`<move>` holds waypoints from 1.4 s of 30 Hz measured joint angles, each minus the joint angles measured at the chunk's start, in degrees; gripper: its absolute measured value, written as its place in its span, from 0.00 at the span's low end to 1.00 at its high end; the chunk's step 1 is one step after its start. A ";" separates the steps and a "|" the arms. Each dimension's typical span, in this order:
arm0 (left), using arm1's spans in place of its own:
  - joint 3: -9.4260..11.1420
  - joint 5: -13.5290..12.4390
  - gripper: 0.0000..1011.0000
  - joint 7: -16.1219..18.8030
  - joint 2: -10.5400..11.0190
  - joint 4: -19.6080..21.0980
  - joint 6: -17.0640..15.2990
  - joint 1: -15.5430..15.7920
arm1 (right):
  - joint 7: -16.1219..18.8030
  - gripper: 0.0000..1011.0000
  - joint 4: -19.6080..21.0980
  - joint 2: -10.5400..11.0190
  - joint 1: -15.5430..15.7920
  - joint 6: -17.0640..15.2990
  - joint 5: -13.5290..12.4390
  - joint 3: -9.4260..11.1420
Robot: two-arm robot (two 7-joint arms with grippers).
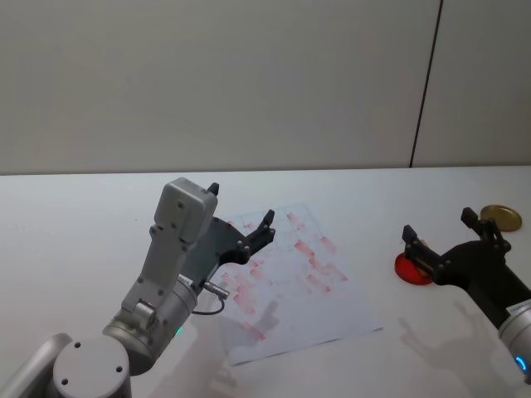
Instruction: Use the one hand to pick up the stamp and affix it onto the A4 paper.
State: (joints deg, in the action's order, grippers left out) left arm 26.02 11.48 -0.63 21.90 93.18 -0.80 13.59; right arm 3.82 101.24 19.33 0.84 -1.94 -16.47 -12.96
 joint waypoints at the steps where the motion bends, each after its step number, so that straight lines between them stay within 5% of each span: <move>1: 0.00 0.00 0.98 0.00 0.00 0.00 0.00 0.00 | 0.00 0.99 0.00 0.00 0.00 0.00 0.00 0.01; 30: 0.00 0.00 0.98 0.00 0.00 0.00 0.00 0.00 | -0.34 0.99 -0.03 -0.38 -0.15 -0.62 0.39 -0.11; 42: 0.00 0.00 0.98 0.00 0.00 0.00 0.00 0.00 | -5.78 0.99 -0.85 -4.20 -2.15 -8.56 2.05 -1.60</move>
State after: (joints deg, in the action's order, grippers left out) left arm 26.02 11.48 -0.62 21.89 93.17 -0.80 13.59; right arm -1.96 100.39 15.14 -1.31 -10.50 -14.42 -14.56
